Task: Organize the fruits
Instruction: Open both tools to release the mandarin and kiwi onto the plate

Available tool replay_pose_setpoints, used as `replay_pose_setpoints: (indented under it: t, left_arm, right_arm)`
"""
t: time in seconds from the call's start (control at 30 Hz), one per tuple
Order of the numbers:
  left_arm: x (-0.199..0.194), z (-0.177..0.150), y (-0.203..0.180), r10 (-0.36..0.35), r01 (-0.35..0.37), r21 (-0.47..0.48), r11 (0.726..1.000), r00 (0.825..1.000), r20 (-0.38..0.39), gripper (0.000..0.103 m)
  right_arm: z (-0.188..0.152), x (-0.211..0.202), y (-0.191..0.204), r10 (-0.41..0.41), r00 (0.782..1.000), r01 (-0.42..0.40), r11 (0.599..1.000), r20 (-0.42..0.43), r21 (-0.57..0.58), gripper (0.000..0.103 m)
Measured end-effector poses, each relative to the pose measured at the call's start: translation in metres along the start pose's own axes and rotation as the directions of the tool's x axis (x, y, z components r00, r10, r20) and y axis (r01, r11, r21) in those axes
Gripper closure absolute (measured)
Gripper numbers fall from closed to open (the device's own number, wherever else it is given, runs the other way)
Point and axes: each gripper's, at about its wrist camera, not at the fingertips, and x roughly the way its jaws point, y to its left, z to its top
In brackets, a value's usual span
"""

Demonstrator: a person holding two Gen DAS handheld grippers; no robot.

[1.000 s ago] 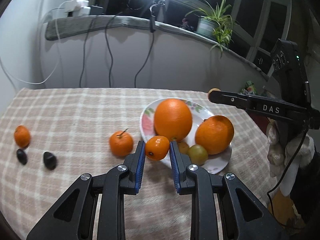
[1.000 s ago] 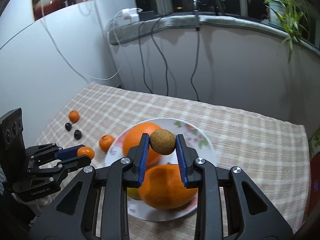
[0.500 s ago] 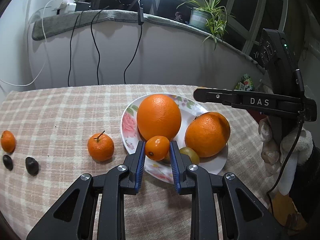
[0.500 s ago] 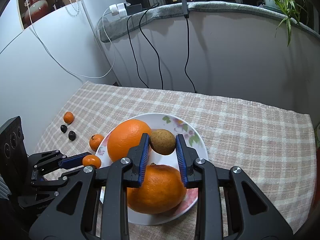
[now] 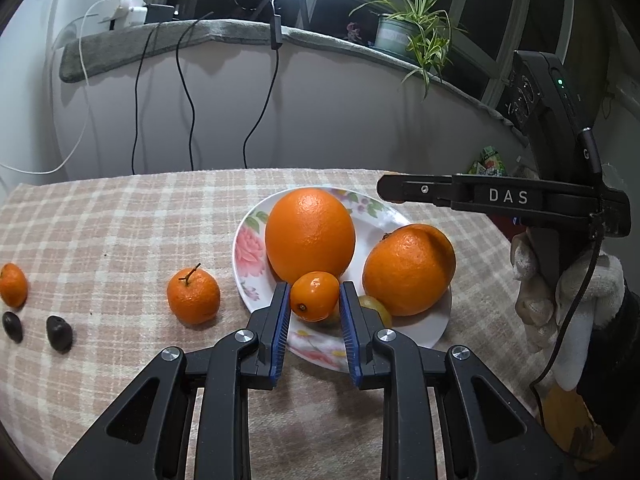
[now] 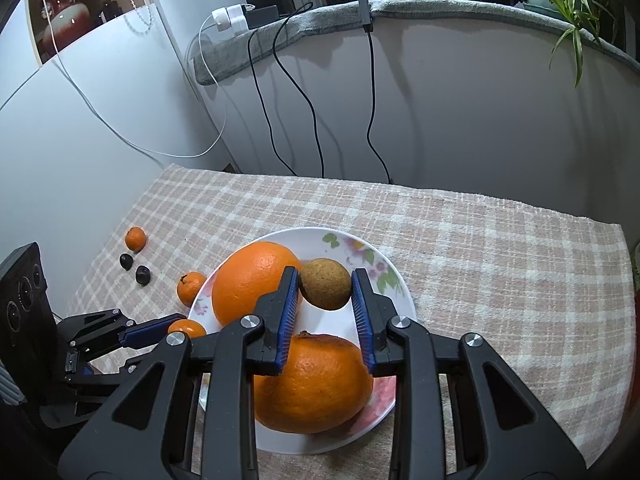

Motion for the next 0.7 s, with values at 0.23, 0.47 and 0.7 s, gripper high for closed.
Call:
replay_pose_setpoints:
  t: [0.23, 0.47, 0.7]
  left_arm:
    - [-0.001, 0.001, -0.001, 0.006, -0.006, -0.001, 1.0, 1.0, 0.0, 0.077]
    - [-0.005, 0.001, 0.0, 0.015, -0.015, -0.008, 1.0, 1.0, 0.017, 0.059]
    - [-0.01, -0.001, 0.001, 0.021, -0.021, -0.01, 1.0, 0.999, 0.024, 0.059]
  right_arm:
    - [0.0, -0.003, 0.003, -0.006, 1.0, 0.006, 1.0, 0.005, -0.011, 0.069]
    - [0.0, -0.01, 0.002, -0.018, 0.999, 0.018, 1.0, 0.029, 0.002, 0.046]
    - [0.001, -0.018, 0.006, -0.02, 0.998, 0.02, 1.0, 0.054, -0.003, 0.036]
